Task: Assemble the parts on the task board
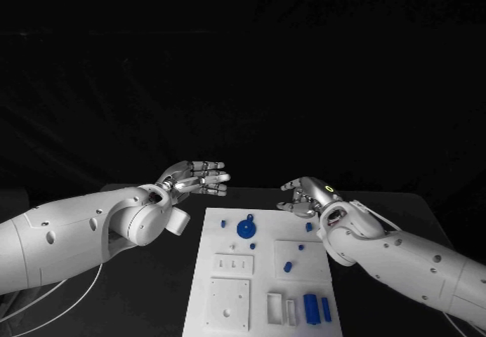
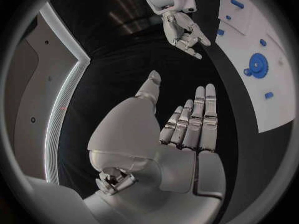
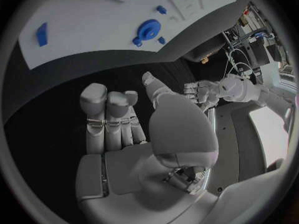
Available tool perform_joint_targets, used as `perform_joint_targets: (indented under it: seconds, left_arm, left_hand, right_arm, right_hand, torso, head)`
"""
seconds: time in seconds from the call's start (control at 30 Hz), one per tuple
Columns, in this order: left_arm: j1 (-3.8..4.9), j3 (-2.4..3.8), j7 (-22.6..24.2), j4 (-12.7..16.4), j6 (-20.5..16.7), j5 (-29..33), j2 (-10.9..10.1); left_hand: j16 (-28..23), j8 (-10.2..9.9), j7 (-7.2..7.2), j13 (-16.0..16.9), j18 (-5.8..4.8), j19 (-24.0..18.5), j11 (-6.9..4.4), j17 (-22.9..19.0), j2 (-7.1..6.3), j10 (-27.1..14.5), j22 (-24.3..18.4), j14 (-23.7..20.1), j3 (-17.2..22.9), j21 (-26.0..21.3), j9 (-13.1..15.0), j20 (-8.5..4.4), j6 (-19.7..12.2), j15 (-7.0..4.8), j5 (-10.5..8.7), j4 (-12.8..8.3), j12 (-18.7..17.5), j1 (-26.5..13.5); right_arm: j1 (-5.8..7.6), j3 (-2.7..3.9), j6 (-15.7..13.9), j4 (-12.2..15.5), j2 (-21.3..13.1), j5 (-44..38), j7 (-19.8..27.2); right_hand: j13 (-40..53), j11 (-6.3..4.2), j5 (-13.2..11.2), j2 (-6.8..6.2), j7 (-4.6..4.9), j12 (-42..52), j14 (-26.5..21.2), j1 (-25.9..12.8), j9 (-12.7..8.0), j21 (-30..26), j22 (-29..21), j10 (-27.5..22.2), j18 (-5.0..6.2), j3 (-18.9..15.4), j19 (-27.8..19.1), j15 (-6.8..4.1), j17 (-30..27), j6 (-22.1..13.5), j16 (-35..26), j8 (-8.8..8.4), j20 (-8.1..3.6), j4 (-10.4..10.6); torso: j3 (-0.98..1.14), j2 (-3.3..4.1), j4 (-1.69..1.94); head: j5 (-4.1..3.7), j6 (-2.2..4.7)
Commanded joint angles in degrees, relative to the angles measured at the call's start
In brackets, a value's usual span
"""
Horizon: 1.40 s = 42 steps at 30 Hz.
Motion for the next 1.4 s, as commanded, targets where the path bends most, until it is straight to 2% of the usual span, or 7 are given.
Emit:
perform_joint_targets:
  seconds: [0.03,0.27,0.43,0.6,0.8,1.13,1.4]
  left_arm:
    - [0.04,0.03,0.76,-0.02,0.57,-0.59,-0.1]
    - [0.01,0.03,1.72,0.02,0.51,-0.8,-0.31]
    - [-0.1,0.02,2.01,-0.02,0.78,-0.9,-0.37]
    - [-0.18,0.02,1.87,-0.02,1.26,-1.02,-0.41]
    - [-0.4,0.02,1.46,-0.19,1.91,-1.96,-0.32]
    - [-0.79,0.01,1.02,-0.48,2.44,-2.29,-0.22]
    - [-0.92,0.01,0.87,-0.58,2.94,-2.34,0.02]
  left_hand:
    - [0.16,0.08,2.07,-0.02,-0.37,-0.27,-0.16,0.05,0.25,0.43,-0.06,-0.26,0.2,0.18,-0.04,-0.02,0.09,0.07,0.06,-0.12,0.12,0.01]
    - [0.29,0.16,2.18,0.48,-0.54,0.49,-0.59,0.01,2.64,13.75,-0.02,1.01,-1.73,0.48,0.07,-0.53,2.27,-0.39,0.21,-1.76,0.69,-0.25]
    - [0.21,0.22,2.13,0.49,-0.62,0.57,-0.68,0.07,3.05,14.02,-0.06,1.26,-2.23,0.44,0.11,-0.59,2.65,-0.45,0.28,-2.25,0.83,-0.3]
    - [0.17,0.21,2.12,0.48,-0.68,0.64,-0.7,0.06,3.32,14.04,-0.07,1.36,-2.49,0.4,0.11,-0.64,2.82,-0.5,0.26,-2.55,0.83,-0.31]
    - [0.09,0.21,2.13,0.48,-0.71,0.6,-0.69,0.06,3.16,14.03,-0.09,1.32,-2.68,0.32,0.11,-0.64,2.69,-0.47,0.17,-3.03,0.82,-0.14]
    - [0.08,0.22,2.13,0.48,-0.72,0.63,-0.72,0.06,3.32,14.12,-0.08,1.37,-2.68,0.29,0.12,-0.66,2.79,-0.49,0.18,-3.28,0.84,-0.02]
    - [0.02,0.21,2.14,0.48,-0.76,0.58,-0.7,0.06,3.53,14.07,-0.09,1.35,-2.82,0.17,0.11,-0.66,2.68,-0.47,0.18,-3.52,0.83,-0.07]
  right_arm:
    - [-0.05,0.49,0.93,0.08,-1.97,6.19,6.36]
    - [-0.29,1.17,5.96,-3.35,-6.66,13.47,16.24]
    - [-1.07,1.26,8.22,-6.54,-8.27,15.34,20.32]
    - [-2.22,1.29,10.36,-9.93,-8.36,16.02,22.43]
    - [-3.81,1.29,11.45,-14.1,-6.73,16.29,24.3]
    - [-5.18,1.28,11.6,-17.74,-3.87,16.21,25.58]
    - [-5.64,1.28,10.65,-20.19,-1.19,16.34,25.45]
  right_hand:
    - [-0.11,-0.52,0.72,0.22,-0.02,-0.11,-0.12,0.93,0.19,-0.5,5.54,-0.05,0.4,2.31,0.49,-0.13,-0.1,2.74,-0.21,0.11,-0.15,-2.61]
    - [-0.56,-0.62,2.63,1.54,-0.13,-0.8,-0.34,0.32,0.14,-0.85,5.51,-0.79,0.14,5.57,0.05,-0.2,-0.43,4.39,-0.94,-0.03,-0.29,-6.8]
    - [-0.32,-0.86,6.73,1.49,-0.45,-0.54,-0.28,0.55,0.17,0.16,5.72,-0.62,-0.08,3.99,0.09,-0.33,0.14,5.02,-0.55,0.01,-0.42,-8.38]
    - [-0.25,-0.91,9.52,2.6,-0.5,-0.63,-0.28,0.72,0.18,0.93,5.82,-0.56,-0.19,1.3,-0.05,-0.4,0.54,5.07,-0.51,0.0,-0.53,-10.57]
    - [-0.47,-0.97,11.72,3.55,-0.52,-1.11,-0.3,0.88,0.18,1.08,5.78,-0.7,-0.13,-2.47,-0.27,-0.41,0.68,4.29,-0.84,0.01,-0.52,-12.4]
    - [-0.2,-1.18,12.11,4.84,-0.72,-1.05,-0.25,0.94,0.18,1.05,5.78,-0.62,-0.27,-6.64,-0.27,-0.54,0.92,3.73,-0.92,0.0,-0.66,-13.06]
    - [-0.01,-1.13,12.34,5.14,-0.68,-0.89,-0.24,0.54,0.18,0.97,5.76,-0.56,-0.21,-7.22,-0.23,-0.51,1.0,3.64,-0.88,-0.01,-0.62,-12.84]
  torso:
    - [0.36,-0.13,-0.78]
    - [0.92,-0.08,-1.31]
    - [1.26,-0.14,-1.42]
    - [1.37,-0.07,-1.61]
    - [1.3,-0.06,-1.28]
    - [1.59,0.2,-0.89]
    - [1.51,0.26,-0.78]
  head:
    - [0.08,0.17]
    - [-0.24,0.32]
    - [-0.4,0.27]
    - [-0.72,0.17]
    - [-1.22,-0.09]
    - [-1.59,-0.33]
    - [-1.38,-0.91]
